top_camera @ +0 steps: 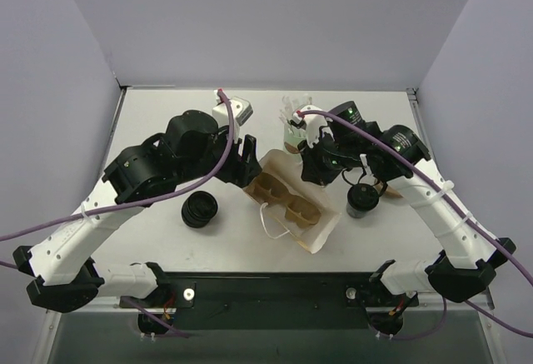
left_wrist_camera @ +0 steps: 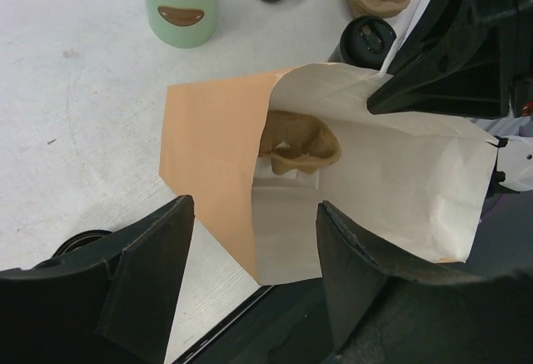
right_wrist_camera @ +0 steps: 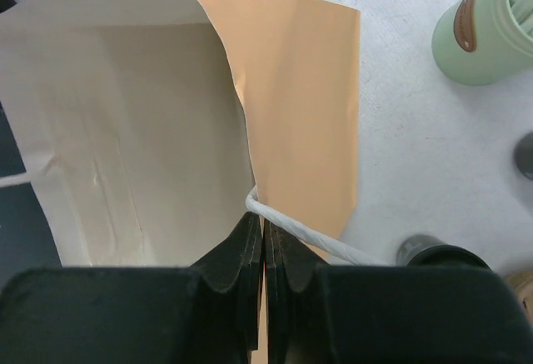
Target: Pack the takeout coffee
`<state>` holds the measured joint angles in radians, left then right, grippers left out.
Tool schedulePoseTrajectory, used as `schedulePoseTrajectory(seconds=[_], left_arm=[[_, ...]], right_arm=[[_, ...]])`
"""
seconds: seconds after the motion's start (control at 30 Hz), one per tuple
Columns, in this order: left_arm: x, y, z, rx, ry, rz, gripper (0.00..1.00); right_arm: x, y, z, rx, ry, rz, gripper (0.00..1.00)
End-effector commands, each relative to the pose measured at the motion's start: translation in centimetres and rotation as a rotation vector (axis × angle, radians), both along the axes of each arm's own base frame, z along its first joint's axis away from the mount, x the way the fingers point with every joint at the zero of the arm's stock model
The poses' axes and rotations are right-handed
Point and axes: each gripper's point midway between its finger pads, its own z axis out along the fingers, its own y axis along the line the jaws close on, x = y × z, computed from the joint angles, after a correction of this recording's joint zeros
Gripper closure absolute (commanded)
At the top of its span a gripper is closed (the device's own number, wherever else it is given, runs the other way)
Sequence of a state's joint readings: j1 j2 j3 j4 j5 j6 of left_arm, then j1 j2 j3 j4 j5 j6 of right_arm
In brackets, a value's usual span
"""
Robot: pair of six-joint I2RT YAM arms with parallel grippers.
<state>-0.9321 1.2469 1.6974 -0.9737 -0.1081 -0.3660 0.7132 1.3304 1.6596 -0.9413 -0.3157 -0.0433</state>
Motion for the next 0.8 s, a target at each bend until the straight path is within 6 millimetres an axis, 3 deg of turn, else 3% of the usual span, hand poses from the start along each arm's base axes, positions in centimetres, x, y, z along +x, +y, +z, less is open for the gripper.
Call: schedulePoseTrajectory(seconds=[0.0,0.2,0.4,0.47,0.5,0.6,0.63,0.67,0.73,0.77], left_arm=[[0.2,0.0,0.0,0.041,-0.033,-0.043,0.32],[1.1,-0.4,-1.8,0.1,-0.04,-0.051,0.36],[2.5,-0.6,-2.3,0.104,-0.057,-0.029,0.41],[2.4,-1.2,-3.5,0.12,-0.013,-0.06,0.51],[2.3,-1.4,-3.7,0.12,-0.003,-0.07,0.67],[2.0,-1.6,-4.2,0.095,0.01,-0.075,0.91],[1.8,-1.5,-3.8,0.071,0.0,-0.071,0.95],[1.9,-1.7,-4.1,0.049,-0.001,-0.064,0.98],[1.4,-1.7,-3.3,-0.005,-0.026,-0.065,1.0],[1.5,-2.1,-4.2,-0.032,-0.028,-0.056,1.0]], right_arm=[[0.2,-0.4,2.0,-0.012,-0.085,0.015,0.97],[-0.1,0.0,2.0,-0.025,-0.091,0.034,0.97],[-0.5,0.3,1.8,-0.038,-0.096,0.068,0.97],[-0.5,0.4,1.7,-0.047,-0.103,0.072,0.97],[-0.4,0.3,1.7,-0.05,-0.106,0.07,0.97],[0.2,0.0,1.8,-0.068,-0.128,0.043,0.96],[0.4,-0.2,1.9,-0.07,-0.128,0.011,0.91],[0.9,-0.4,2.5,-0.066,-0.143,-0.024,0.77],[1.3,-0.9,3.2,-0.058,-0.157,-0.082,0.64],[1.2,-0.9,3.7,-0.039,-0.165,-0.088,0.53]])
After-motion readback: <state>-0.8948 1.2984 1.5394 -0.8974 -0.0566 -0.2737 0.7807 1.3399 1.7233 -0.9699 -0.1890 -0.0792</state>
